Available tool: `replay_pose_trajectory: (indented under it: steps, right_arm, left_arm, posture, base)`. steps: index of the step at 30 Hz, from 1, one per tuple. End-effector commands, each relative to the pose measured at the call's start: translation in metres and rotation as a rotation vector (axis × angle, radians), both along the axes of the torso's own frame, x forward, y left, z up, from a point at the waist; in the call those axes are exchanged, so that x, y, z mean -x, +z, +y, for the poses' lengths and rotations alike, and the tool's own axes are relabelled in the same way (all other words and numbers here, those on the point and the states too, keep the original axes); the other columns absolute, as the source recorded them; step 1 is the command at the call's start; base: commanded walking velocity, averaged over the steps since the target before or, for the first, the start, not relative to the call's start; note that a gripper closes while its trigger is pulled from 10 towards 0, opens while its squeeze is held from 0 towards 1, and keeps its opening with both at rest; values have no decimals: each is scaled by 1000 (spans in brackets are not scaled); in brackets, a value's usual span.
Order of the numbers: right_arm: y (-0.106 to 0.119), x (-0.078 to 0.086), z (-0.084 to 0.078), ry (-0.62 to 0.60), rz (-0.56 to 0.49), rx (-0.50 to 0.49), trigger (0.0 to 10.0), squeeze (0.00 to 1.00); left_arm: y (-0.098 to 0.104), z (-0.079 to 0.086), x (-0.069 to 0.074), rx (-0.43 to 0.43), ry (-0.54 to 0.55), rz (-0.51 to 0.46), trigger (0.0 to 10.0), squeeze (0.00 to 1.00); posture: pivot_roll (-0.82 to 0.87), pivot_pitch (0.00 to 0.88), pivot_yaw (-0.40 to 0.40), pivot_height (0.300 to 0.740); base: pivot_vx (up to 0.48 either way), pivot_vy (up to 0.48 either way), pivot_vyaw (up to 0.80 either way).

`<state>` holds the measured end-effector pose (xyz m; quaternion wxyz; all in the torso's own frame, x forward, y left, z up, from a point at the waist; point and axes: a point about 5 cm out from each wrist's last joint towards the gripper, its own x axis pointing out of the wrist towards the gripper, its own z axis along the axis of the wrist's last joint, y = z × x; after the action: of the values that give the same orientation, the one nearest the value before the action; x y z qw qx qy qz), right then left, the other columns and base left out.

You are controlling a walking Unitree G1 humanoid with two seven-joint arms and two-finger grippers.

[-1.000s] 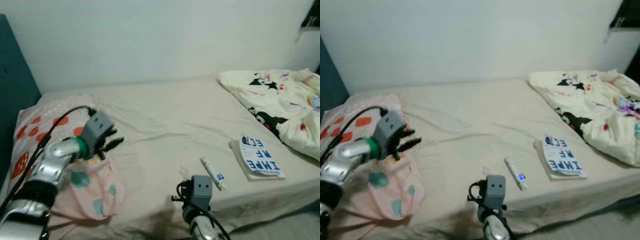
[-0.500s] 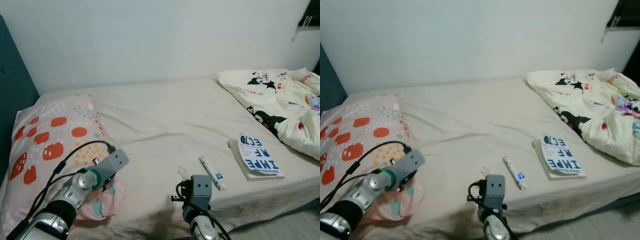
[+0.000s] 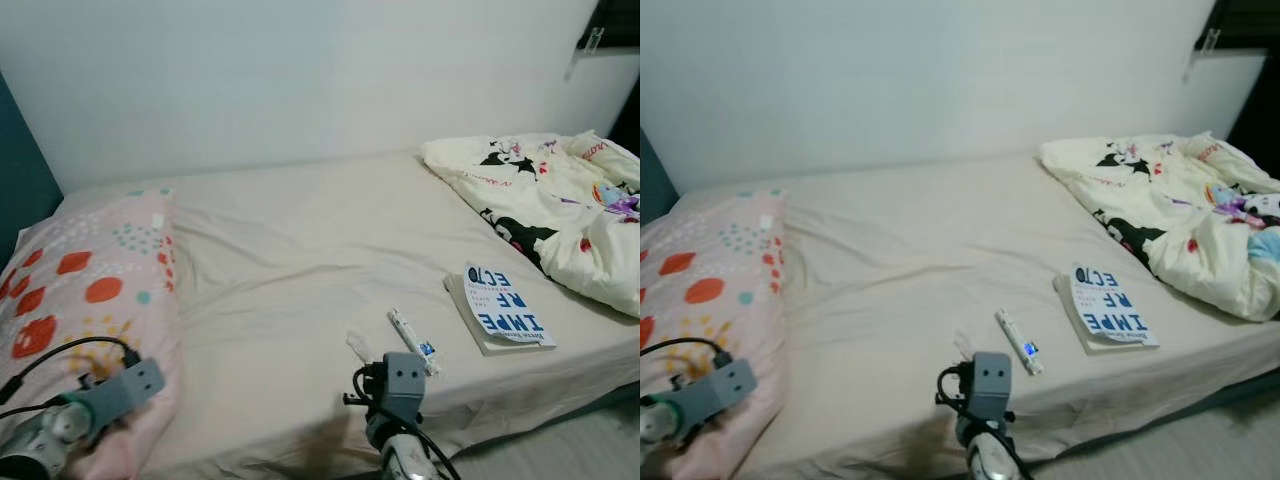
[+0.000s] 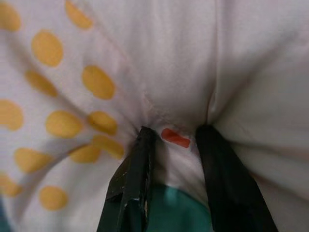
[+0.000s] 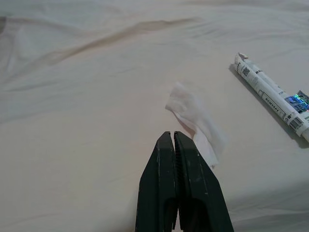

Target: Clean up the room

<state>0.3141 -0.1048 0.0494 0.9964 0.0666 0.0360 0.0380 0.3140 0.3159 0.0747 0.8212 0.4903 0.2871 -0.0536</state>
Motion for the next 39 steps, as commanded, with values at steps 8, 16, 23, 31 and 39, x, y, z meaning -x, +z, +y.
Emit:
replay_pose_trajectory:
  steps: [8,16,23,31,39]
  right_arm:
    - [-2,0,7,32,20,-3,10000,0]
    - [2,-3,8,39,5,-2,10000,0]
    - [9,-4,10,63,-39,-8,10000,0]
    - [13,-5,13,98,-66,-14,10000,0]
    - [14,-6,17,114,-56,82,10000,0]
  left_arm:
    - [-3,-11,-5,185,144,-157,10000,812]
    - [32,-86,-42,765,91,-504,10000,443]
    - [45,-122,-38,915,18,-632,10000,0]
    - [48,-135,-16,876,16,-757,10000,0]
    - [32,-149,6,844,-14,-691,10000,0]
  posture:
    - [104,48,49,614]
    - [97,48,37,614]
    - [90,41,12,614]
    - [87,35,-5,614]
    - [73,25,-12,614]
  base:
    - [0,0,0]
    - [0,0,0]
    - [0,0,0]
    - [0,0,0]
    - [0,0,0]
